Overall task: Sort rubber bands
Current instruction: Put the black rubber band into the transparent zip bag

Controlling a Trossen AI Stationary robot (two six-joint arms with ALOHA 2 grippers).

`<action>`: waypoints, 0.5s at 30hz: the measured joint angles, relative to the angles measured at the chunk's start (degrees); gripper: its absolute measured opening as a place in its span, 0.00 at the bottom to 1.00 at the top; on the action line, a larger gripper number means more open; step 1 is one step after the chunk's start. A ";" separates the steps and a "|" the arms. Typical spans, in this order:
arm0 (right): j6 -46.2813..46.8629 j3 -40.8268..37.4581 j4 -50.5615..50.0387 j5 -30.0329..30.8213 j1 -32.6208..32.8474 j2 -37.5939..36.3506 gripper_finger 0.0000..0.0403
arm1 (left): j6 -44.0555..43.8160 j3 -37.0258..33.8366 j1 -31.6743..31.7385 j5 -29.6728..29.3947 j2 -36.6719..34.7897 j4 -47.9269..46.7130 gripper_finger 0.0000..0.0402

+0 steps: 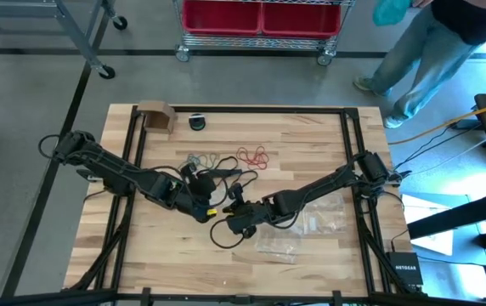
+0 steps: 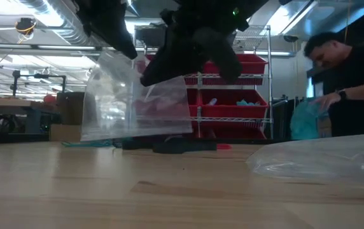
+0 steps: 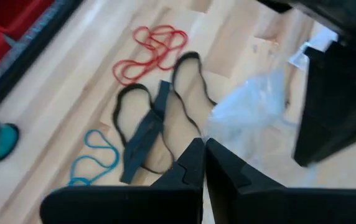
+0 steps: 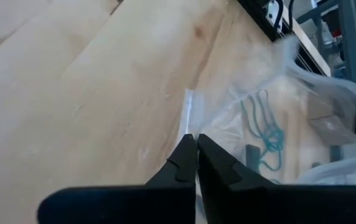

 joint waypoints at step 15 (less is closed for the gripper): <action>-0.41 0.31 12.20 11.32 -1.18 0.00 0.03 | 18.96 1.64 -0.56 -12.78 -0.13 2.46 0.00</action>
